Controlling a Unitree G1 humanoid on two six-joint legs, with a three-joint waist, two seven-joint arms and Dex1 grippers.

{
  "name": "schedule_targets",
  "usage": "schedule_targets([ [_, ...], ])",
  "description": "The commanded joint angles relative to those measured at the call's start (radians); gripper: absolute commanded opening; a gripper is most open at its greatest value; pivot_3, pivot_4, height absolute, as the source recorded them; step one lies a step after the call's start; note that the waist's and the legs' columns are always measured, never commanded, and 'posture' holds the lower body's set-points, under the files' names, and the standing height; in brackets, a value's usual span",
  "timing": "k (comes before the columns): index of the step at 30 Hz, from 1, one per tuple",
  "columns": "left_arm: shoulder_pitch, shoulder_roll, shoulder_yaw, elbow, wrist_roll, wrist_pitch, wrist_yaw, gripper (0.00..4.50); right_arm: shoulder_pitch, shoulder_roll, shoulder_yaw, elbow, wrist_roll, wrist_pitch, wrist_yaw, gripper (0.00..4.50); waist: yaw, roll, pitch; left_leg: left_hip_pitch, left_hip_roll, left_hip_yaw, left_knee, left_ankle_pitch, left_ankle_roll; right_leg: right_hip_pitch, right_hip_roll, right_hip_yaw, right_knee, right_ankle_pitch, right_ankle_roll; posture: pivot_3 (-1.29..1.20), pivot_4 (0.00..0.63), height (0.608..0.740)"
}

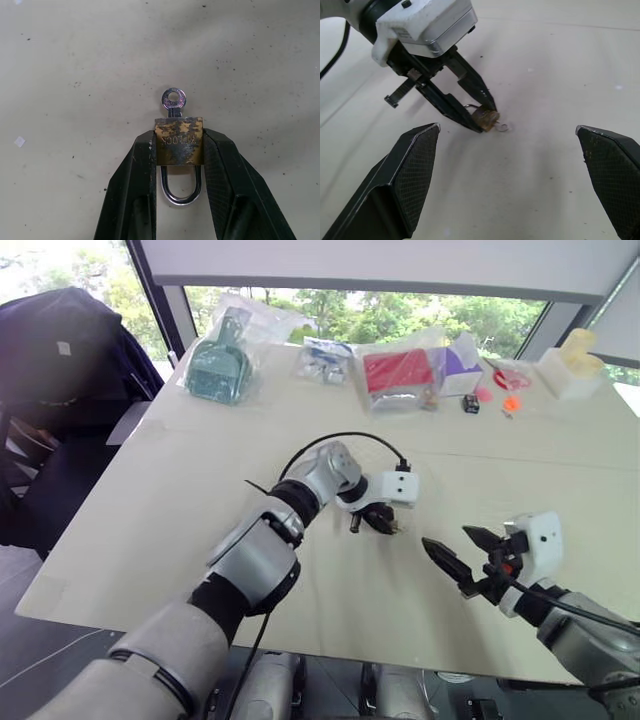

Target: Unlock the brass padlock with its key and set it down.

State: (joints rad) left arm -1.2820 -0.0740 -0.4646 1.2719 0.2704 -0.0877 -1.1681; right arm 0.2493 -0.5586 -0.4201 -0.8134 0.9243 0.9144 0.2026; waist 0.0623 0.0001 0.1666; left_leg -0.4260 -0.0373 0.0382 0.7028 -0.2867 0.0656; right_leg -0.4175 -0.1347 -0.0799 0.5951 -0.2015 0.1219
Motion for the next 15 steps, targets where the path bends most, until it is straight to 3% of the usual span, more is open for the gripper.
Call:
schedule_targets([
  [1, 0.010, 0.067, 0.078, -0.064, -0.044, -0.080, 0.033, 0.70, -0.049, -0.004, -0.049, 0.001, 0.149, -0.003, -0.016, 4.50, -0.007, 0.000, 0.001, -0.001, 0.000, 0.000, 0.000, 0.000, 0.000, 0.001, 0.000, 0.000, 0.001, 0.001, 0.001, 0.00, 0.150, 0.737],
  [6, 0.084, 0.195, 0.154, -0.310, -0.127, -0.208, -0.041, 0.70, -0.147, -0.018, -0.033, 0.057, 0.353, -0.008, -0.077, 4.50, -0.024, 0.000, 0.001, -0.006, 0.000, 0.000, -0.005, 0.001, -0.001, -0.007, 0.000, 0.001, 0.003, 0.003, 0.003, 0.00, 0.150, 0.737],
  [15, 0.240, 0.305, 0.199, -0.721, -0.170, -0.136, 0.046, 0.70, -0.425, 0.005, 0.095, 0.215, 0.475, -0.039, -0.147, 4.50, -0.019, 0.001, 0.001, -0.008, 0.000, 0.001, -0.003, 0.001, -0.002, -0.008, 0.000, 0.001, 0.002, 0.004, 0.000, 0.00, 0.150, 0.737],
])
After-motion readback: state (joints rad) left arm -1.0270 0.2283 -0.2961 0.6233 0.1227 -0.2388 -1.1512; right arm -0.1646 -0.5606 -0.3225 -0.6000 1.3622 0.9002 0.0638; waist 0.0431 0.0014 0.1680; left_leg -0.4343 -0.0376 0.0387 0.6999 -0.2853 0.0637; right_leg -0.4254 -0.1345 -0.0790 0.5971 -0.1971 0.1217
